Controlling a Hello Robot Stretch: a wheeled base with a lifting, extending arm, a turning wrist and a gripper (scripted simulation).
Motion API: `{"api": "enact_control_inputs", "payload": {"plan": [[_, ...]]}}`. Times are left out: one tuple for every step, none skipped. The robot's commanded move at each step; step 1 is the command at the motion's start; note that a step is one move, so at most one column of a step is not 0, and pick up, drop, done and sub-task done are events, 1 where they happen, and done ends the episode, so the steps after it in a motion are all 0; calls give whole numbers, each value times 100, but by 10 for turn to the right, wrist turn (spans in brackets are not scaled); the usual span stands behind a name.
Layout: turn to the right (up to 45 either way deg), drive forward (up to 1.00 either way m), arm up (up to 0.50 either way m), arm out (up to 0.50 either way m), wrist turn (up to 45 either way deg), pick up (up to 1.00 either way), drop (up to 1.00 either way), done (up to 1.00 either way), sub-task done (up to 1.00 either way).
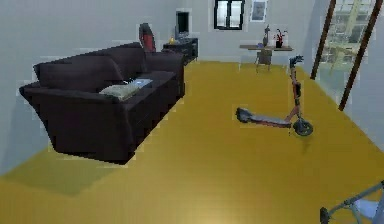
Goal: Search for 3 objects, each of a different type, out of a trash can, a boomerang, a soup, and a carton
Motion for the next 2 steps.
{"api": "enact_control_inputs", "payload": {"plan": [[0,100,0,0,0,0,0,0,0],[0,100,0,0,0,0,0,0,0]]}}
